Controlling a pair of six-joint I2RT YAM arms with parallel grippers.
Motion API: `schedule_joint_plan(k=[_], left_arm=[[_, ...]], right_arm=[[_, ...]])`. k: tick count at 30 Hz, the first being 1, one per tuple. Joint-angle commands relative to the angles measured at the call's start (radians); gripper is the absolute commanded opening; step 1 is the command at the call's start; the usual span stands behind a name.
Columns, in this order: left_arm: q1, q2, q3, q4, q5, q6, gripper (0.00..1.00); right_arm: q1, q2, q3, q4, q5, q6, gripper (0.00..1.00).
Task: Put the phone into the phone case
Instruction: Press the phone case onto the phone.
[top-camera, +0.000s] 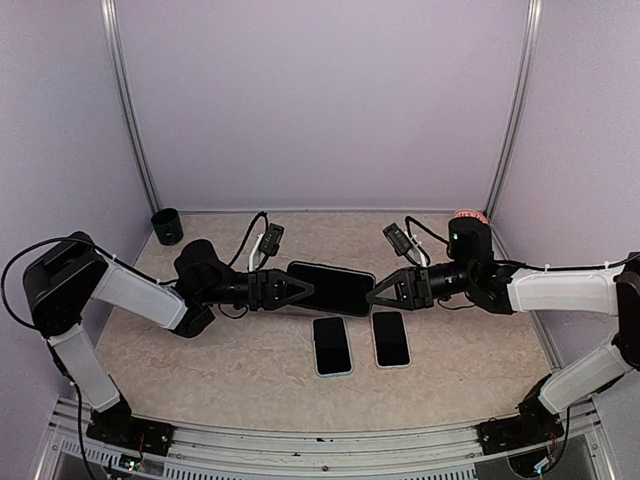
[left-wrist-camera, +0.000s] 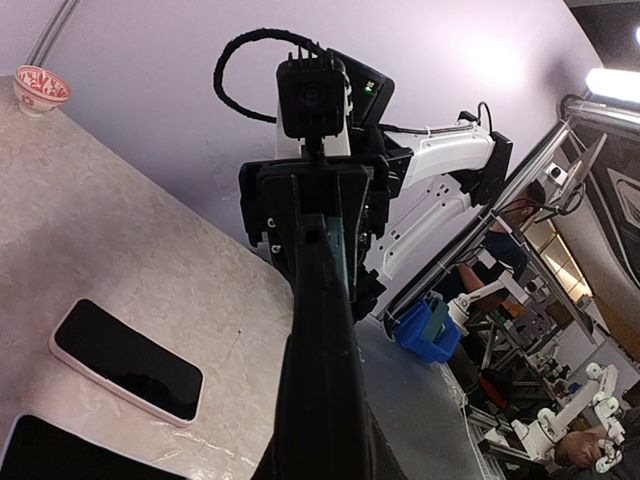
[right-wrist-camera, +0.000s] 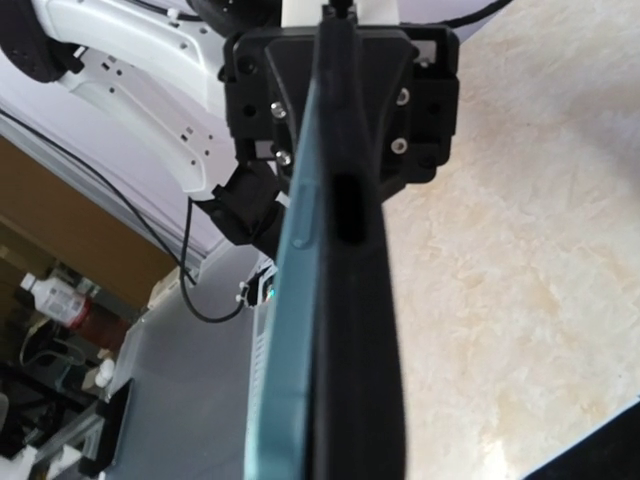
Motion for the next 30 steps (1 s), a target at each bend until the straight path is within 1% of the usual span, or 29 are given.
schedule_joint_plan(k=[1,3,7,10,11,13,15,18,23,30], left_arm=[[0.008,0.041,0.019,0.017,-0.021,-0.019,0.07],[0.006,0.045,0.021,0.018,-0.024,-0.022,0.07],[0.005,0.043,0.026,-0.006,-0.038,-0.015,0.07],[0.002,0.038,0.027,-0.032,-0.058,0.0,0.1],[0.001,0.038,0.025,-0.034,-0.065,0.0,0.12],[0.0,0.037,0.022,-0.037,-0.074,-0.001,0.19],[-0.001,0.038,0.018,-0.037,-0.081,0.0,0.2],[-0.001,0.038,0.017,-0.038,-0.086,0.0,0.2],[-0.003,0.037,0.022,-0.041,-0.086,0.002,0.19],[-0.019,0.034,0.027,-0.046,-0.087,0.011,0.12]], right_arm=[[0.001,-0.007,-0.005,0.12,-0.104,0.02,0.16],[0.001,-0.006,-0.005,0.118,-0.096,0.02,0.11],[0.001,-0.007,0.005,0.072,-0.052,0.001,0.06],[0.002,-0.009,0.015,0.029,-0.006,-0.019,0.01],[0.001,-0.011,0.018,0.016,0.012,-0.024,0.0],[0.001,-0.013,0.027,-0.023,0.054,-0.039,0.0],[0.002,-0.017,0.038,-0.077,0.104,-0.058,0.0],[0.001,-0.025,0.039,-0.1,0.147,-0.074,0.0],[0.001,-0.027,0.037,-0.115,0.171,-0.081,0.0],[0.002,-0.022,0.025,-0.102,0.164,-0.075,0.0]])
